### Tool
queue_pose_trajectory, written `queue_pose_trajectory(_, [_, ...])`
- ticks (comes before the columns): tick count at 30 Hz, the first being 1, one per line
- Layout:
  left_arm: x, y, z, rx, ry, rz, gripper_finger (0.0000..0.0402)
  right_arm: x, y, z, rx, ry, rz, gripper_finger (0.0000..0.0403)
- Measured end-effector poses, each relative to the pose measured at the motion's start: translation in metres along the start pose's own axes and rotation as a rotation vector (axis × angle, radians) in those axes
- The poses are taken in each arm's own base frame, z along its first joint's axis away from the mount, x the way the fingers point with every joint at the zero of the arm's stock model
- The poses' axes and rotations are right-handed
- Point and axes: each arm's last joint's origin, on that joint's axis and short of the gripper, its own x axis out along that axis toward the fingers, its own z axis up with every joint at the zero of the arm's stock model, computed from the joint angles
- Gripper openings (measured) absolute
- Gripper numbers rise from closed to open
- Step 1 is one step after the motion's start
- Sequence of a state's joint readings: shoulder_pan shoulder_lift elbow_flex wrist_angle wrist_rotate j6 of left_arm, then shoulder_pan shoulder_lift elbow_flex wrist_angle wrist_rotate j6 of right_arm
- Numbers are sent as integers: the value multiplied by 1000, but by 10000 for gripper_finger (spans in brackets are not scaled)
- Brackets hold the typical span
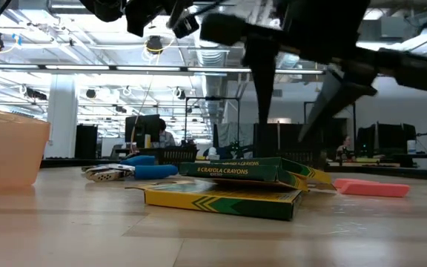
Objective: Pick & Place School Supplies
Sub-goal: Put the crayon box into the orange transparent bin
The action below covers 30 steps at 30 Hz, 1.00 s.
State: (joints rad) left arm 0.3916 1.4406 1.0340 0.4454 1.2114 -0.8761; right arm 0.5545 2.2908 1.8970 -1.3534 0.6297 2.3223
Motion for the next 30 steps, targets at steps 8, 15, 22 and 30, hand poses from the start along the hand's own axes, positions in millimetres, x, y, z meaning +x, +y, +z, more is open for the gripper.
queue_pose_trajectory(8, [0, 0, 1, 7, -7, 3, 127, -34, -7, 47, -168, -185, 55, 194])
queue_pose_trajectory(15, [0, 0, 0, 82, -1, 2, 127, -66, -3, 102, -320, -225, 145, 195])
queue_pose_trajectory(22, [-3, 21, -20, 220, 63, 169, 103, -114, -14, 185, -273, -281, 294, 202])
queue_pose_trajectory(30, [-12, 33, -61, 639, 481, 706, 82, -161, -46, 250, -197, -371, 478, 204])
